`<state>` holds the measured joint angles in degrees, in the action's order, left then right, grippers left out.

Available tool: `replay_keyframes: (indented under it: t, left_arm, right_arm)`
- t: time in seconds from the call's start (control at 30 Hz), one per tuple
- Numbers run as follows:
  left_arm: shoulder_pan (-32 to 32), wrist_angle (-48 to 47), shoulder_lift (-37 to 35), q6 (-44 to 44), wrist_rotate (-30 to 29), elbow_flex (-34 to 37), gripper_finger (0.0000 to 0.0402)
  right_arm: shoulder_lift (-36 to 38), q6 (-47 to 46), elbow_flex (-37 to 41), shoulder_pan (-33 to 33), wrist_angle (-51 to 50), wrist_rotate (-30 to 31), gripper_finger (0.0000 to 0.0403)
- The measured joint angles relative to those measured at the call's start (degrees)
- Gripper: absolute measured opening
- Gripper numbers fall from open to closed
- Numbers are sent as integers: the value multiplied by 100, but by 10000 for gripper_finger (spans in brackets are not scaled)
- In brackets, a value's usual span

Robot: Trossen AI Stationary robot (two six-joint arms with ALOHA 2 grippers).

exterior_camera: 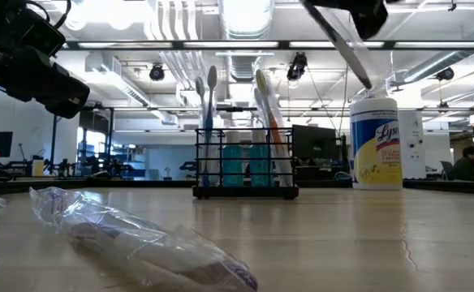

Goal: Pick & Place toothbrushing station
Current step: Put the right purple toothbrush into the wire organizer

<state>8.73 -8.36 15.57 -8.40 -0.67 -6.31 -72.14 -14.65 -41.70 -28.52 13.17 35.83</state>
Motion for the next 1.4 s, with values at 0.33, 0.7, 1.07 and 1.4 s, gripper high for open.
replay_keyframes:
  t: [0.33,0.7,1.07,1.4]
  left_arm:
    - [0,26,-2,122,-74,0,5]
    - [0,299,-4,140,-485,0,5]
    - [0,297,-4,87,-494,0,5]
    - [-2,297,-4,67,-501,0,5]
  right_arm:
    - [1560,1110,2190,84,2607,-335,8]
    - [3977,1678,3361,81,2500,-630,8]
    - [4913,1611,3957,81,2363,-631,8]
    - [4912,1814,4052,77,2306,-631,8]
